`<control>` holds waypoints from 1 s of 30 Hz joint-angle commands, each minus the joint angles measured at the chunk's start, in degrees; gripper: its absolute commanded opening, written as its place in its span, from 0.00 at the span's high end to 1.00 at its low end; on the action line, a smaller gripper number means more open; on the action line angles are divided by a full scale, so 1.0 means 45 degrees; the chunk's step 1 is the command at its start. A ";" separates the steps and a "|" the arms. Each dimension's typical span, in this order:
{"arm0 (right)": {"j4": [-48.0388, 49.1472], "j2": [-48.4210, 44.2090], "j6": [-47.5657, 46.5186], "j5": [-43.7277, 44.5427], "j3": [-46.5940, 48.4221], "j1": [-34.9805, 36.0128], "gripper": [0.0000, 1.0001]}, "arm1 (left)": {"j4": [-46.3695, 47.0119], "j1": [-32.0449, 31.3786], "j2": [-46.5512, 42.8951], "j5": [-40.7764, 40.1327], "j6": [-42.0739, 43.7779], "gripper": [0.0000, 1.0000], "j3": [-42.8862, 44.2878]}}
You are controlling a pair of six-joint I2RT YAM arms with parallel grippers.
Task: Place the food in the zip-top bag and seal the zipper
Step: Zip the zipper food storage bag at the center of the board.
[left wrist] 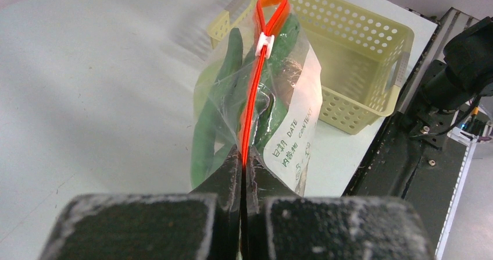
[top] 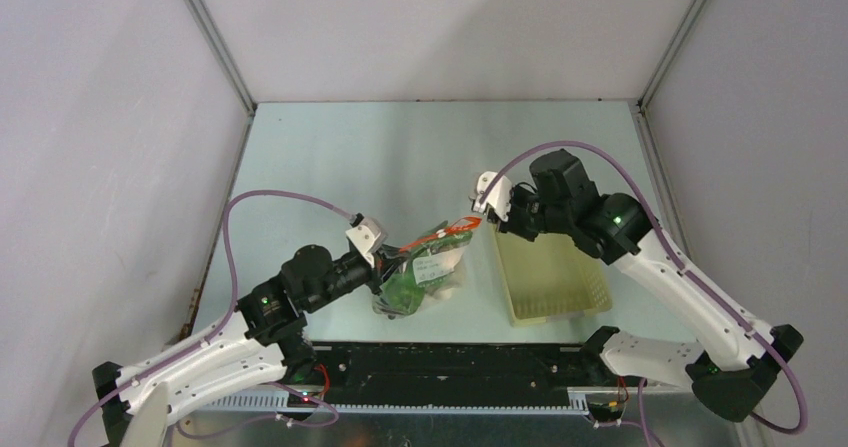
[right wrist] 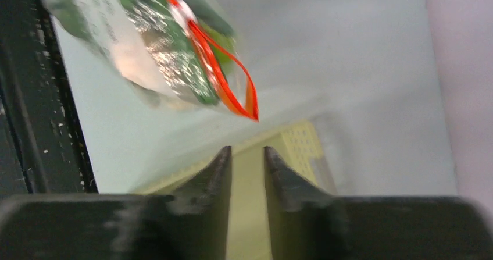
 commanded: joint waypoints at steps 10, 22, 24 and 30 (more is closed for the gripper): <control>0.0615 -0.0156 -0.1546 -0.5594 -0.0718 -0.1181 0.33 | 0.0386 0.0020 -0.0545 0.2236 0.0682 1.00 0.0403; -0.0487 0.0706 -0.2065 -0.6557 -0.0718 -0.1226 0.35 | 0.0281 0.0028 -0.0555 0.2096 0.0842 1.00 0.0498; -0.0333 0.0890 -0.1953 -0.6378 -0.0726 -0.1217 0.36 | 0.0237 0.0030 -0.0627 0.2140 0.0889 1.00 0.0511; 0.0440 0.1256 -0.1621 -0.5880 -0.0717 -0.1226 0.36 | 0.0049 0.0041 -0.0735 0.2485 0.1063 1.00 0.0573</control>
